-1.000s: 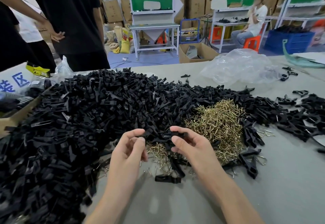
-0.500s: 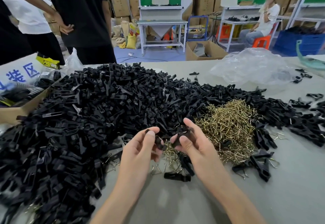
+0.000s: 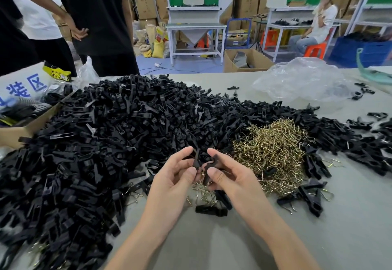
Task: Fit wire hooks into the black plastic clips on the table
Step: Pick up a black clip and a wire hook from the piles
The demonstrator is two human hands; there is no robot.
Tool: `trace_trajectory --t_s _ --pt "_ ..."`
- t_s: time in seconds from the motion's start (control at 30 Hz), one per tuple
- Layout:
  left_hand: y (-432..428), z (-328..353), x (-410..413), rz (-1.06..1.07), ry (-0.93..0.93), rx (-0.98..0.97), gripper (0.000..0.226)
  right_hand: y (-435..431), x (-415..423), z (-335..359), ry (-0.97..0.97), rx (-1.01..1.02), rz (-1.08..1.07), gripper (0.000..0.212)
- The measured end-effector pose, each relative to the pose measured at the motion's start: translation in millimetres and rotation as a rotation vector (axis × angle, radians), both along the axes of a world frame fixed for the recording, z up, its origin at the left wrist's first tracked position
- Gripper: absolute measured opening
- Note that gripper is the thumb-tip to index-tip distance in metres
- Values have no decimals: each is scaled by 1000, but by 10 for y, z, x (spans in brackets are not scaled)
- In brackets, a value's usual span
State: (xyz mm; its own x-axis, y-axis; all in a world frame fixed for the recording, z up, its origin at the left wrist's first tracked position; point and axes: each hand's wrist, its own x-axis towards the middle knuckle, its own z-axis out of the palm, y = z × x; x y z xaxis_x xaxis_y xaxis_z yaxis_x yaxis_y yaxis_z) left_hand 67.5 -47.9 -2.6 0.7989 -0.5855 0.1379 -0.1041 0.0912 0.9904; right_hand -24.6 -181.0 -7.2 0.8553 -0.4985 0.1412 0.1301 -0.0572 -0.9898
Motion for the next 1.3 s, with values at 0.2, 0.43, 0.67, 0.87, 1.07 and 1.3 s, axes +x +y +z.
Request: trace_trajectory --t_s 0.2,0.43,0.67,0.87,1.07,1.3 --pt "4 29 -28 11 -44 80 44 3 6 -11 4 -12 2 40" --pt "0 13 -54 -5 -60 64 29 -14 2 -14 -12 19 2 38" --pt "-4 0 -32 28 -36 11 34 -21 5 -27 -16 31 36 37" --pt "-17 -1 -77 -39 50 -38 26 -16 15 -36 -36 109 52 36" --pt "-7 40 -77 11 -75 16 34 -24 29 -44 -48 121 48 38" --pt "-22 52 -97 8 -52 26 21 -42 42 -66 -71 129 21 40"
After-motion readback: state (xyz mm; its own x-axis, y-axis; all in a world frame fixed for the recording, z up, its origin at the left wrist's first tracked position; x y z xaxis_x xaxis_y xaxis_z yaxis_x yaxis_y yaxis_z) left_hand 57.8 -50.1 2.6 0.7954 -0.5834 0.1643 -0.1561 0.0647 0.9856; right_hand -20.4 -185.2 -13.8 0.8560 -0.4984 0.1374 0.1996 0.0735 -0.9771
